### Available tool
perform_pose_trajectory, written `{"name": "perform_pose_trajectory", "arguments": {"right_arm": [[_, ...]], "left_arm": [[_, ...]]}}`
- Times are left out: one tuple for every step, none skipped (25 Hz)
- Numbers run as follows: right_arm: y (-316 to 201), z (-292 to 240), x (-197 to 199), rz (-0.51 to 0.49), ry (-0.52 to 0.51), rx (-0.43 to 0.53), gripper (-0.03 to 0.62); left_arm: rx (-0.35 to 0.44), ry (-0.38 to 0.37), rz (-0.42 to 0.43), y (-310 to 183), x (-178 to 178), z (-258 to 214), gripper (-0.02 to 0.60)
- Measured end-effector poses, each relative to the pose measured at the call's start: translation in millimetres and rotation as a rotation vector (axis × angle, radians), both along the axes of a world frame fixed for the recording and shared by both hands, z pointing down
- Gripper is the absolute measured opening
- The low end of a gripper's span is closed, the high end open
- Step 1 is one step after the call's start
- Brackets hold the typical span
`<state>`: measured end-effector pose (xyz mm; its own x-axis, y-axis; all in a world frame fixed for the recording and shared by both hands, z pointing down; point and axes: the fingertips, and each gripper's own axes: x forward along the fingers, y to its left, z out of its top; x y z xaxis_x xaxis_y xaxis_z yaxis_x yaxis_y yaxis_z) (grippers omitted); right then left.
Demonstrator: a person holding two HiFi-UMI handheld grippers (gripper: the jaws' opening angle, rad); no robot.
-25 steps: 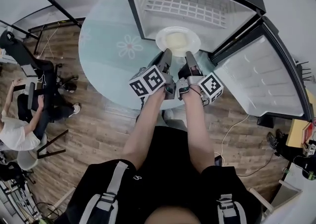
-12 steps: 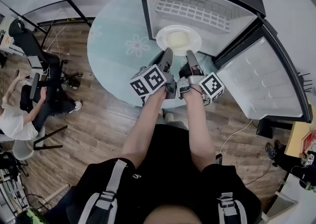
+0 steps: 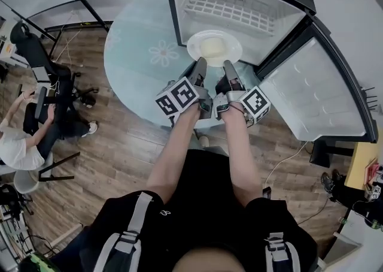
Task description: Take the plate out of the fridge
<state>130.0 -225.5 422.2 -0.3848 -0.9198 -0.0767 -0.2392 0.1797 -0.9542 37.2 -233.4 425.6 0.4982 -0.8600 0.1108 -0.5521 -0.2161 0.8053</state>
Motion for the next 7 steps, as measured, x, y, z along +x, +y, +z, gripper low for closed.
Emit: {"name": "perform_pose_trajectory", "arguments": {"right_arm": [[0,2,0,-0.003,0.001,-0.005,0.037],[0,3,0,-0.005,-0.007,-0.008,0.037],[0,2,2,-0.005,-0.02,-0.008,0.037],[0,1,5,-0.005,-0.031,-0.006,0.037],[1,0,10,-0.003,-0.033,-0.004,0.037],[2,-1,15,-0.002,-0.028,-0.002,0.037],[2,-1,20,-0.001,-0.021,0.001,0.037]], "left_arm": [[-0.006,0.003,-0.002,1,0,1,0.072],[-0.007,0.003,-0.004,1,0,2,0.072],[-0.007,0.002,-0.004,1,3,3,0.072],[-0.008,0.0,-0.003,1,7,2,0.072],[-0.009,-0.002,-0.001,2,11,1,0.074],[-0.01,-0.004,0.0,3,16,1,0.072],[-0.011,-0.007,0.001,3,20,0,0.072]]}}
